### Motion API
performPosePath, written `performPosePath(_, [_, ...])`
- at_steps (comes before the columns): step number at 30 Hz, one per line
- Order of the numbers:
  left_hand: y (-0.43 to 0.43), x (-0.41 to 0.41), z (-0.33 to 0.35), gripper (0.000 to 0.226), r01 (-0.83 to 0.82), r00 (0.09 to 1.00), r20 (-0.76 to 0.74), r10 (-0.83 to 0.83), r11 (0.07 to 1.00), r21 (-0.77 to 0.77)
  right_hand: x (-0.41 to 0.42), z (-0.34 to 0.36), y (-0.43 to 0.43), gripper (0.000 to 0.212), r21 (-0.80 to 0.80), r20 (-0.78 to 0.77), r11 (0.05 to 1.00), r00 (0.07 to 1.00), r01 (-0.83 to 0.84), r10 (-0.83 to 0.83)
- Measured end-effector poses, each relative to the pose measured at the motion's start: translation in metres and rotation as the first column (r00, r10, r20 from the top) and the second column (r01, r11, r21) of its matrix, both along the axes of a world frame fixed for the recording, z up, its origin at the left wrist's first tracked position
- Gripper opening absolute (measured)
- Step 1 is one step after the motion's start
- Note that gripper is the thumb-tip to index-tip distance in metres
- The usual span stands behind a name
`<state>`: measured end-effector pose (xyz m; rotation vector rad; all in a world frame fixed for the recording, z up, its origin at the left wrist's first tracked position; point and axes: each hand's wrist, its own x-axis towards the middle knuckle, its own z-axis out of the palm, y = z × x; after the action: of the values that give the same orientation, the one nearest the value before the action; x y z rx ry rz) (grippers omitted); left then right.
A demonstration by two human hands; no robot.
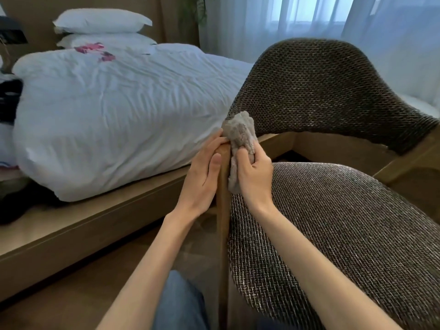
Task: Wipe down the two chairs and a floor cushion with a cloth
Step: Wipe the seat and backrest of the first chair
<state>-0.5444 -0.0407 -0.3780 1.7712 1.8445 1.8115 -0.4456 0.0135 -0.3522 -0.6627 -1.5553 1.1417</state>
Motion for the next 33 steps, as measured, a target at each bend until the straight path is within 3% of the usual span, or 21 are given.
performPosePath(4, [0.0, 0.004, -0.002, 0.037, 0.009, 0.999, 0.036, -0.009, 1.0, 0.004, 0.012, -0.04, -0.024, 0.022, -0.048, 0.143, 0.999, 0.99, 0.023, -0.016])
performPosePath(8, [0.002, 0.007, -0.004, 0.034, 0.018, 0.997, 0.074, -0.018, 1.0, 0.006, 0.026, -0.066, -0.033, 0.018, -0.212, 0.292, 0.977, 0.952, -0.027, 0.09])
performPosePath(14, [0.004, 0.007, -0.005, 0.034, 0.066, 0.993, 0.1, -0.068, 0.997, 0.032, 0.009, -0.004, -0.022, 0.02, -0.049, 0.086, 0.998, 0.996, 0.032, -0.028])
performPosePath(17, [0.004, 0.007, -0.005, 0.034, 0.068, 0.993, 0.099, -0.071, 0.997, 0.029, 0.007, -0.006, -0.022, 0.03, 0.0, 0.086, 0.998, 0.995, 0.059, -0.059])
performPosePath(23, [0.006, 0.008, -0.009, 0.042, 0.022, 0.995, 0.097, -0.027, 0.999, 0.044, 0.031, -0.074, -0.042, 0.023, -0.071, 0.249, 0.997, 0.967, -0.025, 0.042])
performPosePath(28, [0.007, 0.009, -0.008, 0.051, 0.006, 0.997, 0.074, -0.012, 0.997, 0.08, 0.009, -0.048, -0.031, 0.036, 0.093, 0.07, 0.994, 0.996, 0.055, -0.062])
performPosePath(33, [0.005, 0.004, -0.005, 0.033, -0.027, 1.0, 0.004, 0.027, 0.996, 0.079, -0.032, 0.005, 0.043, 0.039, 0.134, 0.052, 0.987, 0.994, 0.088, -0.096])
